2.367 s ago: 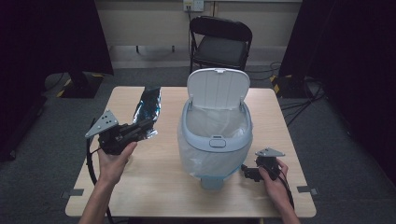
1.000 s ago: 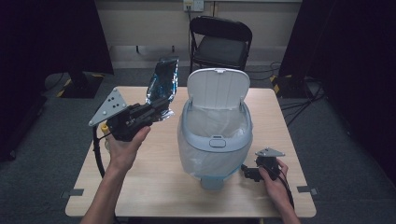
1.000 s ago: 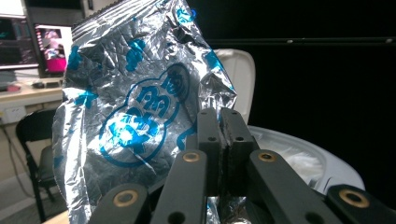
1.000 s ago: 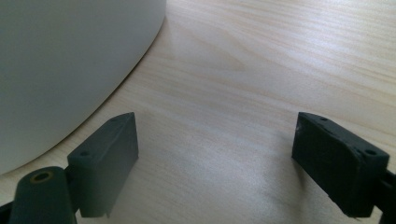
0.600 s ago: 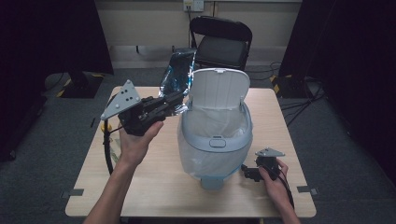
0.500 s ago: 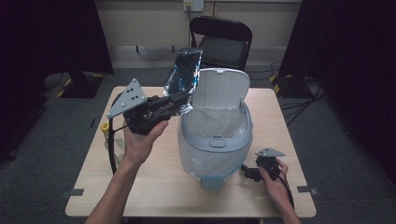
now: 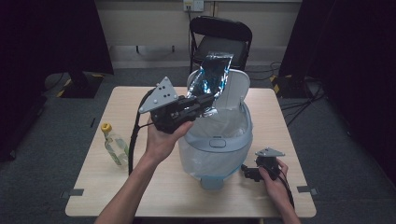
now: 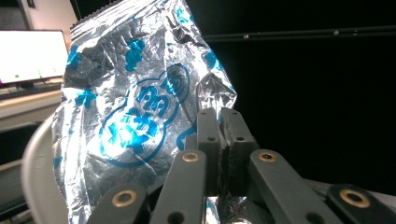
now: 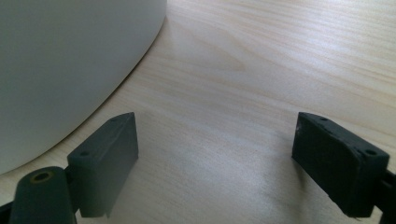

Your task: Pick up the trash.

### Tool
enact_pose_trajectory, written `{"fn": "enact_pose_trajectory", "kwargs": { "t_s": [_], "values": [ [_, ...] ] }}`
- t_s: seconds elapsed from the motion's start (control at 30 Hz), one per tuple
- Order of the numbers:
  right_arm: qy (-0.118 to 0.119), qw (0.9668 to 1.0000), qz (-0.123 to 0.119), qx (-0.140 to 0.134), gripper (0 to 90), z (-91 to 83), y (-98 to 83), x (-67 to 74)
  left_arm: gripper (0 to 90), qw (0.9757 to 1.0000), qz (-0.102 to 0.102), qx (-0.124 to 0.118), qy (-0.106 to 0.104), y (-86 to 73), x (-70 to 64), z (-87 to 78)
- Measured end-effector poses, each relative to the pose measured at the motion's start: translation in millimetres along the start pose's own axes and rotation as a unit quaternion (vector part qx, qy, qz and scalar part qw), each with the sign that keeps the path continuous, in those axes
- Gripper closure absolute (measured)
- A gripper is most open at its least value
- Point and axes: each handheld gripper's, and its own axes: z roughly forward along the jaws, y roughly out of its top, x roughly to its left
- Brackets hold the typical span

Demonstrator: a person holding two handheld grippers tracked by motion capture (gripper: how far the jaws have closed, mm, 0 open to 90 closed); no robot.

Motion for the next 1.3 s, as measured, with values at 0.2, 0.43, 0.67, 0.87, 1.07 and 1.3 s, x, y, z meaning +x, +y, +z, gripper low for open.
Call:
{"fn": "enact_pose_trajectory", "kwargs": {
  "t_s": [0.2, 0.43, 0.67, 0.87, 1.07, 1.3],
  "values": [
    [0.001, 1.0, 0.001, 0.001, 13.3, 0.0, 0.0, 0.0, 86.6, 0.9994, -0.021, 0.014, -0.022, -5.6, 6.0, 12.9],
    [0.001, 1.0, 0.001, 0.001, 13.4, 0.0, 0.0, 0.0, 81.9, 0.9976, -0.04, 0.039, -0.04, -13.9, 13.2, 30.0],
    [0.001, 1.0, 0.0, 0.001, 13.3, 0.0, 0.0, 0.0, 68.6, 0.9971, -0.037, 0.058, -0.033, -14.5, 15.7, 34.5],
    [0.001, 1.0, 0.001, 0.001, 13.4, 0.0, 0.0, 0.0, 67.3, 0.9973, -0.038, 0.054, -0.033, -13.7, 16.7, 31.5],
    [0.001, 1.0, 0.001, 0.001, 13.4, 0.0, 0.0, 0.0, 65.8, 0.9961, -0.049, 0.054, -0.05, -14.8, 17.1, 28.2],
    [0.001, 1.0, 0.001, 0.001, 13.4, 0.0, 0.0, 0.0, 58.1, 0.9958, -0.063, 0.049, -0.045, -18.6, 23.6, 18.5]
  ]
}}
